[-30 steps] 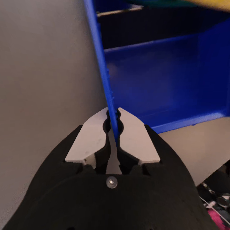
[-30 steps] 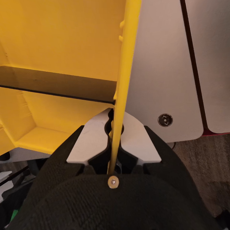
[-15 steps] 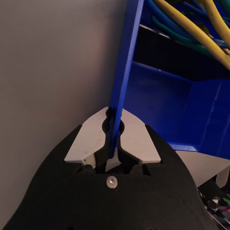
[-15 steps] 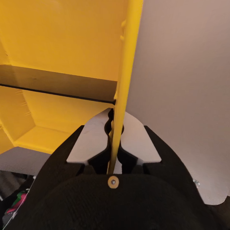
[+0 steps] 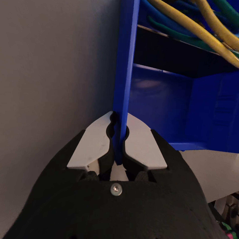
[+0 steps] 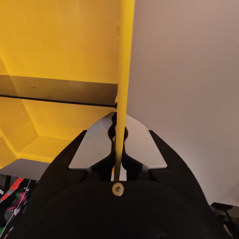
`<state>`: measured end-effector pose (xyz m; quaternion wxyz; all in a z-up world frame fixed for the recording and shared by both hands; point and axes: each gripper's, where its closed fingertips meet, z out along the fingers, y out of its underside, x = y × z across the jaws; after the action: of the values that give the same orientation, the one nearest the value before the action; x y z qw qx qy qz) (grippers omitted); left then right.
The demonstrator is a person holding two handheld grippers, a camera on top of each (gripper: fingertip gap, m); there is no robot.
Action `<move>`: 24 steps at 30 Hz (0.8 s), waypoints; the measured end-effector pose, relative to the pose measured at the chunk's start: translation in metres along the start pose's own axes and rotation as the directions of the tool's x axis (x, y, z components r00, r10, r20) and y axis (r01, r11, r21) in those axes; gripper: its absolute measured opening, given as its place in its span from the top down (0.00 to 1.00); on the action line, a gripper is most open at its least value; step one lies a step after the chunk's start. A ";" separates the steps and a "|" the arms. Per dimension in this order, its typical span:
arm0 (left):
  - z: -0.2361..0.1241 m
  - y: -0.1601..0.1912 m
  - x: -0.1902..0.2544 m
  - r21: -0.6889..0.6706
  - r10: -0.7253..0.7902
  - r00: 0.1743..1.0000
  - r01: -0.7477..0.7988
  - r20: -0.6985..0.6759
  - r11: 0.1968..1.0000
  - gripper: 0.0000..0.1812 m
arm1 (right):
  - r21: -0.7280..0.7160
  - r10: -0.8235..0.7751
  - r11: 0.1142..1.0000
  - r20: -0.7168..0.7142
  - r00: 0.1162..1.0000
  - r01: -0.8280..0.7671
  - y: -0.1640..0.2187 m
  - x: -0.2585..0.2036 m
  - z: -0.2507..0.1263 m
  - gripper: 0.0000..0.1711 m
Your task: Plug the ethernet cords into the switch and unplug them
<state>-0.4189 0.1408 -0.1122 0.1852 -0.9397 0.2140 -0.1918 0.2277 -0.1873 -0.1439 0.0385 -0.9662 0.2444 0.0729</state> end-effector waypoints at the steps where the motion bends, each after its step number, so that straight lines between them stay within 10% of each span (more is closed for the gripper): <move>1: -0.002 0.001 -0.005 0.010 -0.012 1.000 0.012 0.012 1.000 0.96 | 0.000 0.005 1.000 0.001 1.000 -0.005 0.001 0.003 0.000 0.97; 24: -0.018 0.008 -0.040 0.109 -0.168 0.986 0.166 0.007 0.980 0.95 | -0.020 0.026 0.999 -0.015 1.000 -0.026 0.012 0.029 -0.005 0.97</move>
<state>-0.4623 0.1481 -0.1116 0.2209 -0.9445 0.1220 -0.2102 0.2483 -0.2119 -0.1438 0.0262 -0.9637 0.2565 0.0689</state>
